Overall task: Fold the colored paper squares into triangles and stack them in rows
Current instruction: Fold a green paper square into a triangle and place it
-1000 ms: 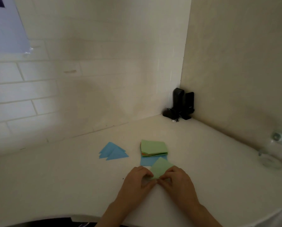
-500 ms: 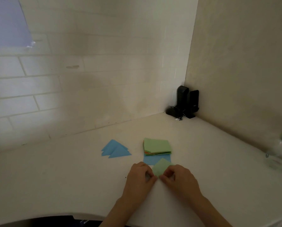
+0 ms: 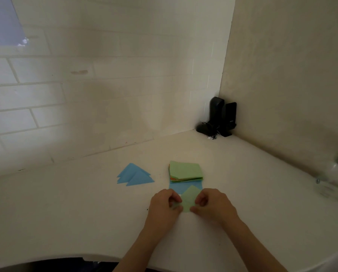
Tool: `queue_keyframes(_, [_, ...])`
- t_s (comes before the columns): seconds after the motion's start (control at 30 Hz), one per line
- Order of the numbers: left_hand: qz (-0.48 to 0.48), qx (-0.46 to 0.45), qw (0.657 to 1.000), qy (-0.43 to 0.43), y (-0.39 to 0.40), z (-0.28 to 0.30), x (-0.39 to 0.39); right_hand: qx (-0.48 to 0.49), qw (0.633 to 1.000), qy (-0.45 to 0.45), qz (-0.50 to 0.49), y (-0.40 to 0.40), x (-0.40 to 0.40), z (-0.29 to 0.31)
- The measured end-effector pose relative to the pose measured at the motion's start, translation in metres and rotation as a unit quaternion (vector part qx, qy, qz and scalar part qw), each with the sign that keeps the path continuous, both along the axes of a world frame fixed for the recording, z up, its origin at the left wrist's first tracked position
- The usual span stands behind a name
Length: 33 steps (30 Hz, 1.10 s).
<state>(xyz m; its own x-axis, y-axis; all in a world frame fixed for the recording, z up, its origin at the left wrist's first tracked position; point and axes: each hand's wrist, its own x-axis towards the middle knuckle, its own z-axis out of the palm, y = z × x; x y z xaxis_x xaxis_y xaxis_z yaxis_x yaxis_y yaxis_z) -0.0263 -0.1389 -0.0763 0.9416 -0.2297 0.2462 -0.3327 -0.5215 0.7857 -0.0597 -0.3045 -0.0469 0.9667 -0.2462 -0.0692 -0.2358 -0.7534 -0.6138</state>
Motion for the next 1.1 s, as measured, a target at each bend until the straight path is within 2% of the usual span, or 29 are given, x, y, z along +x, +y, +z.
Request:
queue_keyframes(0.3, [-0.061, -0.029, 0.997, 0.027, 0.014, 0.001, 0.003, 0.025, 0.998, -0.015, 0.052, -0.006, -0.002, -0.007])
queue_keyframes(0.4, [-0.106, -0.004, 0.994, 0.036, 0.019, 0.005, 0.002, -0.009, 0.999, -0.030, 0.032, 0.003, -0.004, -0.011])
queue_keyframes(0.53, [-0.162, 0.033, 0.986, -0.011, 0.024, 0.007, -0.004, -0.057, 0.997, -0.037, 0.026, 0.010, -0.008, -0.013])
queue_keyframes(0.67, [-0.175, 0.061, 0.979, -0.081, 0.022, 0.006, -0.013, -0.008, 0.996, -0.008, 0.084, -0.002, -0.007, -0.002])
queue_keyframes(0.8, [-0.184, 0.099, 0.965, -0.161, 0.020, -0.002, -0.010, -0.012, 0.991, 0.018, 0.128, -0.011, -0.011, 0.010])
queue_keyframes(1.1, [-0.130, 0.092, 0.973, -0.170, 0.013, -0.005, -0.007, -0.050, 0.980, -0.132, 0.141, -0.013, -0.035, -0.010])
